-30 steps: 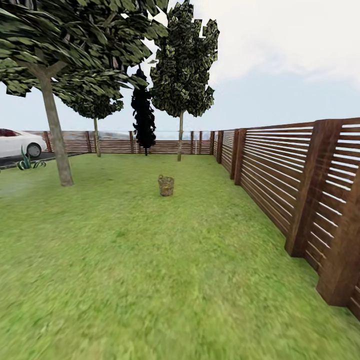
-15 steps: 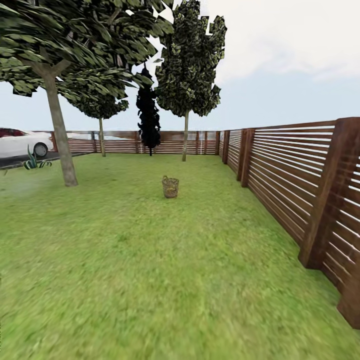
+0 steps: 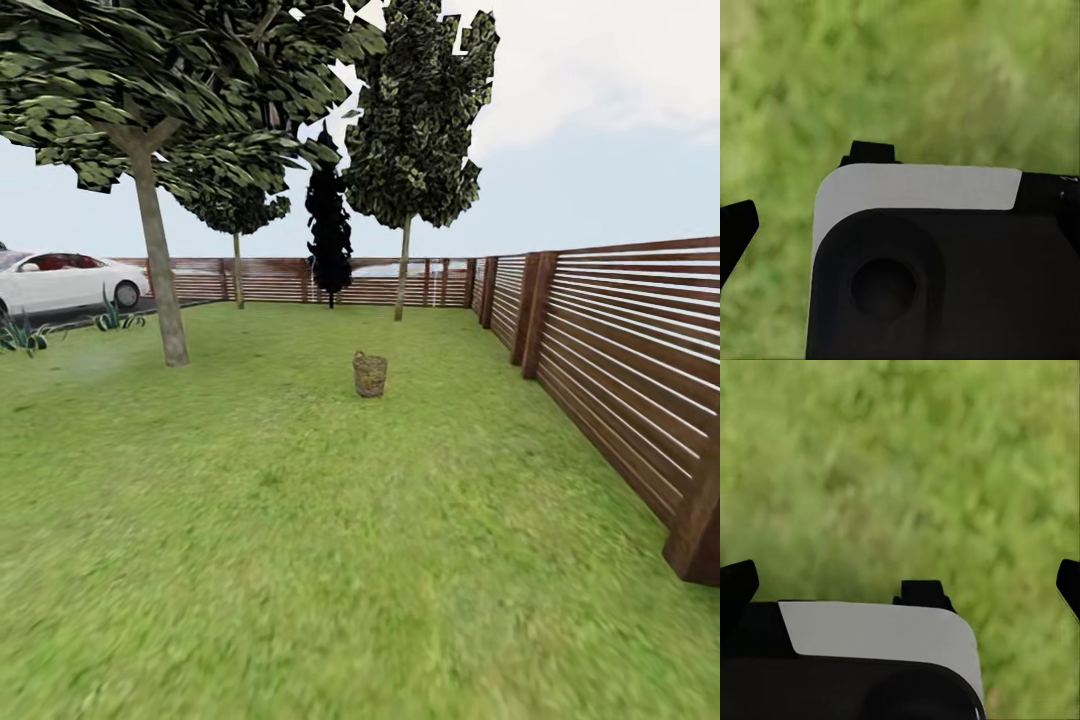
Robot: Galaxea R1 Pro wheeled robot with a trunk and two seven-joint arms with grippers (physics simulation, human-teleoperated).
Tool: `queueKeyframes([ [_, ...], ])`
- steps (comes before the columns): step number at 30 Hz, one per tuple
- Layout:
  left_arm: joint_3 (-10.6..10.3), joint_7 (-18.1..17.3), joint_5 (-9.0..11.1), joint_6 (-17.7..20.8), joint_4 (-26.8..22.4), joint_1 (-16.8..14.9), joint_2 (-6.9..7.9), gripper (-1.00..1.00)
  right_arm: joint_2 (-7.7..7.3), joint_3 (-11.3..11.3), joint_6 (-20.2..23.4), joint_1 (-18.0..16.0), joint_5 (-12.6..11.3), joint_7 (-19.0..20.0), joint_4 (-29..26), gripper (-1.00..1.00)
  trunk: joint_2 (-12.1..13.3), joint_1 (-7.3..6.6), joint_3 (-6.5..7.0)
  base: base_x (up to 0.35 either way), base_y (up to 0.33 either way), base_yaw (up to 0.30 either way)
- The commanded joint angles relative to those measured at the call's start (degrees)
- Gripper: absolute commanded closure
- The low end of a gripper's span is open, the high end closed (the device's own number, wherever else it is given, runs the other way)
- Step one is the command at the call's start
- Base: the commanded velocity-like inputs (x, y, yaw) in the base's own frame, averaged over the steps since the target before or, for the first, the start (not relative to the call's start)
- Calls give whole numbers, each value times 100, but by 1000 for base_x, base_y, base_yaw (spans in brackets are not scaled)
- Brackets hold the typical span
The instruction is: Take the three Easter eggs out of the wicker basket on the lawn in the garden, then place them on the lawn next to a single tree (choose any tree) so that all three eggs are next to the same tree and none are left in the basket.
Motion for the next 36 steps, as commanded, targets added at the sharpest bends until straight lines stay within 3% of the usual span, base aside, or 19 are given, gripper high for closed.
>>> queueKeyframes([
  [1, 12, -28, 58, 10, -8, 2, 1, -100, 1, -2, -19, -3, -3, 1, 5, -100, -2, 3, -9, 327, 0, 127],
  [36, 5, -20, 58, 10, -8, 2, -8, -100, 2, -2, -19, -3, -3, 1, 4, -100, -2, 3, -40, 327, -11, 90],
])
